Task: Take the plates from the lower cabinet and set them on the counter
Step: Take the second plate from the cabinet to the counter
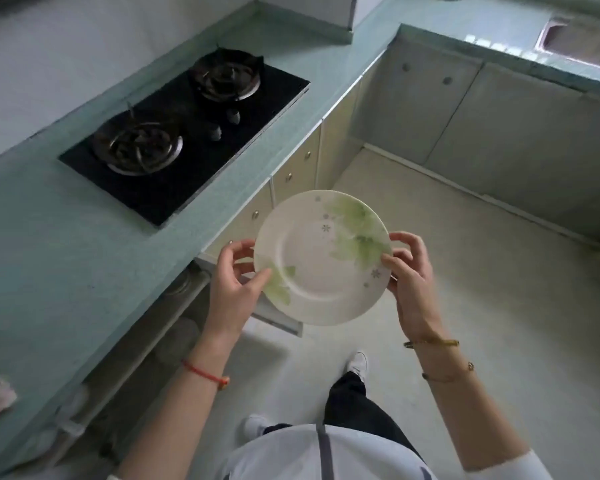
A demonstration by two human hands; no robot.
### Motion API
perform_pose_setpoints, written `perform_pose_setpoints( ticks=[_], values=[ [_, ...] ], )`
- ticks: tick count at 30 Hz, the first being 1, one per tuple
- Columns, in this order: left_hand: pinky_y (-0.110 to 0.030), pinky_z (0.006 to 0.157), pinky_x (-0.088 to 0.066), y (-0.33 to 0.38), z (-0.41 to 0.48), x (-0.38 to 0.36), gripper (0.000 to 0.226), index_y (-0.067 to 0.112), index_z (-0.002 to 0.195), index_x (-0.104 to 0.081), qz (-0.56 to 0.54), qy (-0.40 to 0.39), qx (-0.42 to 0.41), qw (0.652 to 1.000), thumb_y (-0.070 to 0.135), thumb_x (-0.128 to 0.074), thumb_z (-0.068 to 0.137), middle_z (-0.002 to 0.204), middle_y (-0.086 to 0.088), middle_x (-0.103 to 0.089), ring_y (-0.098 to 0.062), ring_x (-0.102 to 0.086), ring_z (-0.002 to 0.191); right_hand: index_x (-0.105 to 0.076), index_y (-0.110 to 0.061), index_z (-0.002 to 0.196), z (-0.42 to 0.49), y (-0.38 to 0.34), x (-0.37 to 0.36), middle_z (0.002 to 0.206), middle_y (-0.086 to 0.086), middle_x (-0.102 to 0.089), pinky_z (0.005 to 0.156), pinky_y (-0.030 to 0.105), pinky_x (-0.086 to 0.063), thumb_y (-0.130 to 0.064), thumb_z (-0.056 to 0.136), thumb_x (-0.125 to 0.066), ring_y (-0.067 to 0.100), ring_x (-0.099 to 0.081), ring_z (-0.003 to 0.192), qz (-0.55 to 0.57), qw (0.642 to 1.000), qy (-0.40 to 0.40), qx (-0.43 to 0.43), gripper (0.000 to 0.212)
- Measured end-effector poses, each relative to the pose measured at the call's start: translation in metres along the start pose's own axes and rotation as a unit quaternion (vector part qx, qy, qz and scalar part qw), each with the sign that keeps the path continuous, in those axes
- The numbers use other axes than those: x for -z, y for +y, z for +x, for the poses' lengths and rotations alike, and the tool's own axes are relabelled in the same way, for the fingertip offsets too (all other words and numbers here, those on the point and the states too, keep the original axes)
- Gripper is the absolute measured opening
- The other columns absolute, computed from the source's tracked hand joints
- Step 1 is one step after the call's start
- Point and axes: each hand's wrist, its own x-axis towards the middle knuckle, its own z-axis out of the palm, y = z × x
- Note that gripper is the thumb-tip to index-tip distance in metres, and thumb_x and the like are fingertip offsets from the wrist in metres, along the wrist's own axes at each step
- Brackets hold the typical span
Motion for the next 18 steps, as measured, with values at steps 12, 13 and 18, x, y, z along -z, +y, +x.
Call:
perform_pose_setpoints(
  ticks=[12,13,18],
  values=[
    [-0.032,0.086,-0.056,0.052,0.106,-0.215,0.044,0.028,0.109,-0.061,-0.017,-0.048,-0.012,0.999,0.007,-0.072,0.071,0.110,-0.003,-0.068,-0.021,-0.066,0.101,-0.055,-0.015,0.110,0.148,-0.072,0.143,0.084,0.011,-0.052,0.065,0.032,-0.044,0.006,0.087,-0.050,0.019,-0.053,0.072,0.014,0.996,0.082,0.030,0.032],
    [-0.030,0.084,-0.055,0.056,0.115,-0.226,0.044,0.028,0.108,-0.061,-0.017,-0.051,-0.012,0.998,0.011,-0.070,0.068,0.109,-0.001,-0.068,-0.019,-0.066,0.099,-0.055,-0.015,0.110,0.159,-0.075,0.149,0.084,0.011,-0.052,0.065,0.032,-0.045,0.005,0.086,-0.050,0.018,-0.053,0.071,0.013,0.996,0.085,0.031,0.032],
    [-0.030,0.083,-0.053,0.069,0.174,-0.283,0.048,0.021,0.113,-0.062,-0.006,-0.077,-0.011,0.997,0.012,-0.069,0.067,0.110,-0.003,-0.068,-0.018,-0.064,0.098,-0.056,-0.019,0.107,0.223,-0.088,0.176,0.085,0.011,-0.052,0.065,0.033,-0.041,0.004,0.086,-0.051,0.022,-0.049,0.075,0.022,0.993,0.115,0.029,0.032]
  ],
)
